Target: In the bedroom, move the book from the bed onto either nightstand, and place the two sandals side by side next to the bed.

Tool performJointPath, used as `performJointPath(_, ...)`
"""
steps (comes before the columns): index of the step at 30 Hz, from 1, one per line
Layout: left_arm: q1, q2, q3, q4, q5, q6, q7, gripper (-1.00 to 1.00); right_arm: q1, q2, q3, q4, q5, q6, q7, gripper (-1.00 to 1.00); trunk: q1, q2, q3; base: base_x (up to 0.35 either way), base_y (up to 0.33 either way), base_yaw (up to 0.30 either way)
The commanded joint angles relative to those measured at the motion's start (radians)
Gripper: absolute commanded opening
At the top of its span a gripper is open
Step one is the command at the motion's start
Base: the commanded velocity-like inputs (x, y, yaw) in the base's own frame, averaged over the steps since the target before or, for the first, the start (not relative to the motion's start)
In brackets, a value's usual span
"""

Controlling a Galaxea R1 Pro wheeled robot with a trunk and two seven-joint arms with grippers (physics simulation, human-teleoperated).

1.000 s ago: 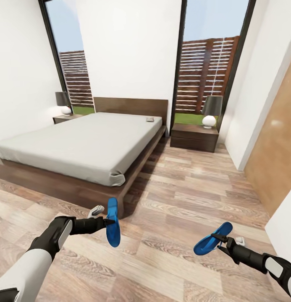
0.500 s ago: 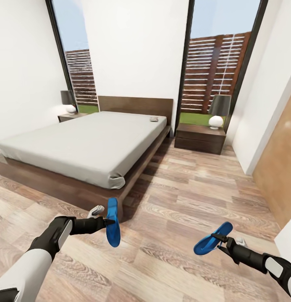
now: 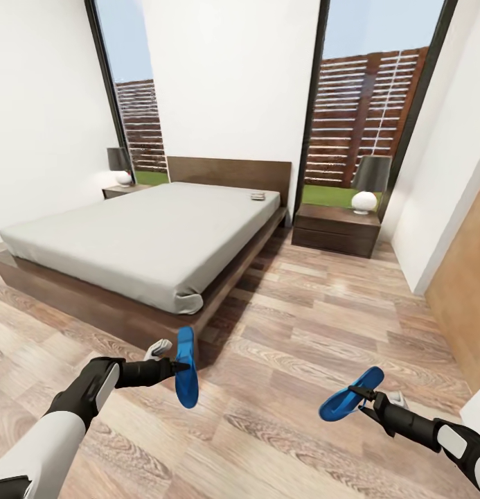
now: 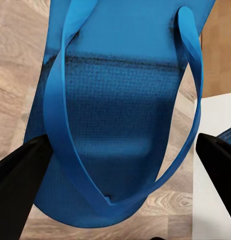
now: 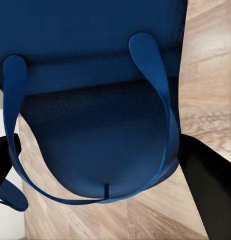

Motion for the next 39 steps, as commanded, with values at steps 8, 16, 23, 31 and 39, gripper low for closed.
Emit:
performJointPath(8,-0.001,0.000,0.001,0.000,0.005,0.008,0.000,-1.00,0.000,0.000,-0.004,0.000,-0.002,0.008,0.002,-1.00,0.000,0.000,-0.005,0.032,-0.177,0.077)
performJointPath(16,-0.001,0.000,0.004,0.016,0.005,0.008,0.000,-1.00,0.000,0.000,-0.004,0.000,-0.002,0.008,0.002,-1.00,0.000,0.000,-0.008,0.127,-0.147,0.076)
performJointPath(23,-0.001,-0.001,0.003,0.018,0.005,0.008,0.000,-1.00,0.000,0.000,-0.004,0.000,-0.002,0.008,0.001,-1.00,0.000,0.000,-0.012,0.151,-0.102,0.076)
performJointPath(31,-0.001,-0.001,0.003,0.018,0.005,0.008,0.000,-1.00,0.000,0.000,-0.004,0.000,-0.002,0.008,0.002,-1.00,0.000,0.000,-0.015,0.119,-0.104,0.076)
performJointPath(39,-0.001,0.001,0.004,0.018,0.004,0.008,0.000,-1.00,0.000,0.000,-0.005,0.000,-0.002,0.008,0.002,-1.00,0.000,0.000,-0.019,0.017,-0.028,0.082)
